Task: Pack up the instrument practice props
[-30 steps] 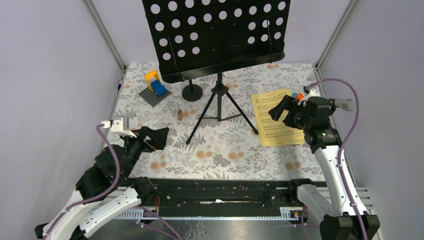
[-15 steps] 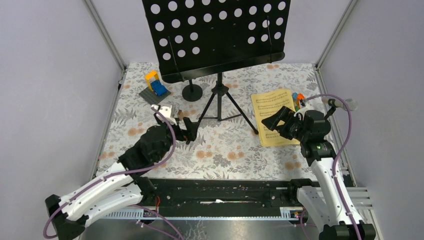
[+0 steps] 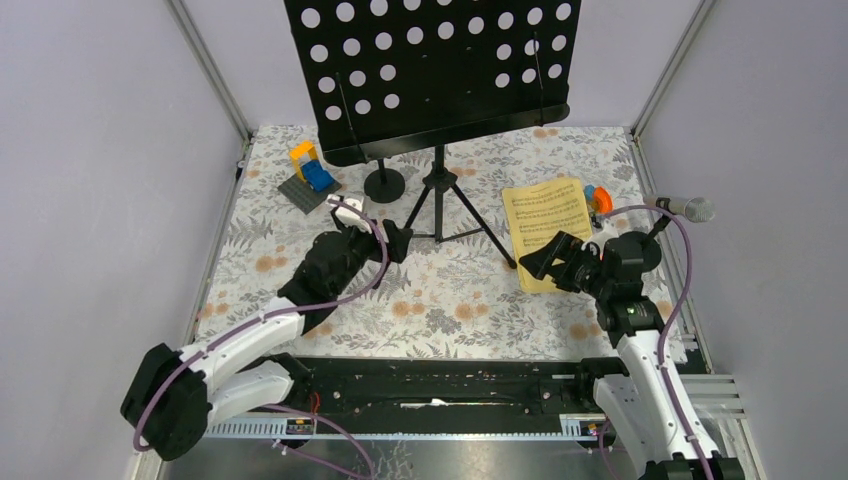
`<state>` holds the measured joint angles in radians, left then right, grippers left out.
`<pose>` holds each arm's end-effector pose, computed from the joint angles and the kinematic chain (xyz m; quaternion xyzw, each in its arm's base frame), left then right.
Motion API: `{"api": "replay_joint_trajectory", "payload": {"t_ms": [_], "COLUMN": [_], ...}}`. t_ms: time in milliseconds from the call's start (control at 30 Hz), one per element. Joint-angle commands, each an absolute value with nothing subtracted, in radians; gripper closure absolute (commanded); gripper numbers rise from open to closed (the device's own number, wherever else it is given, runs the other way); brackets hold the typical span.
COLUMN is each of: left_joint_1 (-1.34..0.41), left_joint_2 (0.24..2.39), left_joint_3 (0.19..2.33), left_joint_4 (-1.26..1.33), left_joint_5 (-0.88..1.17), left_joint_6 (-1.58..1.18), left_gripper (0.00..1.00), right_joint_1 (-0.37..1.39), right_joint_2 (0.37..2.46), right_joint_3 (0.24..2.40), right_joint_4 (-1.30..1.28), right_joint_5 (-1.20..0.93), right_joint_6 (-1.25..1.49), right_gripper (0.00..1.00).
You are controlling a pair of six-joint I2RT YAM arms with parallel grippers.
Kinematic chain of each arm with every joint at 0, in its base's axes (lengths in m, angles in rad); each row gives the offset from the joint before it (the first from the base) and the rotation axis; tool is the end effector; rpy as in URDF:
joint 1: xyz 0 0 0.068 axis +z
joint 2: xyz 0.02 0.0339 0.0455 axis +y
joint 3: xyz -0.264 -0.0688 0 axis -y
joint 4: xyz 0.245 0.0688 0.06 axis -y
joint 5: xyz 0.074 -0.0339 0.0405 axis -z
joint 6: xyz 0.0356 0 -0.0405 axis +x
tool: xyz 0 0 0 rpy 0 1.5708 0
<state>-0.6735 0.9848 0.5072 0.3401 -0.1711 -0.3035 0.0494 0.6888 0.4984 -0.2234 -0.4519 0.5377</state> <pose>0.1814 -0.1370 0.2592 0.0830 0.7488 -0.2502 0.6081 0.1642 0.0237 0.2512 0.0784 0.8214 0.3337 0.4558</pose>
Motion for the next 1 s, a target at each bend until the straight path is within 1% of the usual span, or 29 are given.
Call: {"api": "replay_joint_trajectory", "payload": {"t_ms": [0, 167, 233, 367, 533, 600, 633, 700, 733, 833, 867, 967], "left_joint_1": [-0.602, -0.537, -0.522, -0.514, -0.514, -0.514, -0.515, -0.522, -0.528, -0.561, -0.576, -0.616], "left_joint_2": [1.060, 1.210, 1.274, 1.367, 1.402, 1.399, 1.392, 1.367, 1.350, 1.279, 1.255, 1.190], "left_joint_3": [0.527, 0.603, 0.645, 0.697, 0.721, 0.725, 0.719, 0.698, 0.684, 0.637, 0.621, 0.571], "left_joint_4": [0.561, 0.610, 0.603, 0.603, 0.613, 0.593, 0.588, 0.598, 0.594, 0.569, 0.560, 0.520], "left_joint_5": [0.022, 0.226, 0.302, 0.383, 0.453, 0.457, 0.458, 0.443, 0.429, 0.338, 0.305, 0.225], "left_joint_6": [-0.245, -0.194, -0.175, -0.167, -0.182, -0.192, -0.200, -0.216, -0.222, -0.233, -0.240, -0.267], "left_gripper": [0.01, 0.01, 0.05, 0.22, 0.47, 0.62, 0.67, 0.85, 0.91, 0.96, 1.00, 1.00], "right_joint_1": [0.046, 0.046, 0.046, 0.046, 0.047, 0.046, 0.047, 0.047, 0.046, 0.046, 0.047, 0.047], "right_joint_2": [0.618, 0.523, 0.491, 0.461, 0.474, 0.489, 0.495, 0.505, 0.510, 0.526, 0.531, 0.545], "right_joint_3": [0.451, 0.386, 0.369, 0.354, 0.347, 0.348, 0.345, 0.345, 0.344, 0.344, 0.341, 0.333], "right_joint_4": [-0.128, -0.102, -0.100, -0.064, -0.012, -0.008, 0.019, 0.040, 0.045, 0.057, 0.061, 0.083], "right_joint_5": [-0.474, -0.446, -0.423, -0.431, -0.459, -0.467, -0.470, -0.473, -0.474, -0.473, -0.472, -0.472], "right_joint_6": [0.488, 0.473, 0.472, 0.484, 0.503, 0.511, 0.515, 0.518, 0.521, 0.530, 0.535, 0.556], "right_gripper": [0.04, 0.04, 0.04, 0.05, 0.08, 0.10, 0.10, 0.11, 0.12, 0.14, 0.14, 0.15]}}
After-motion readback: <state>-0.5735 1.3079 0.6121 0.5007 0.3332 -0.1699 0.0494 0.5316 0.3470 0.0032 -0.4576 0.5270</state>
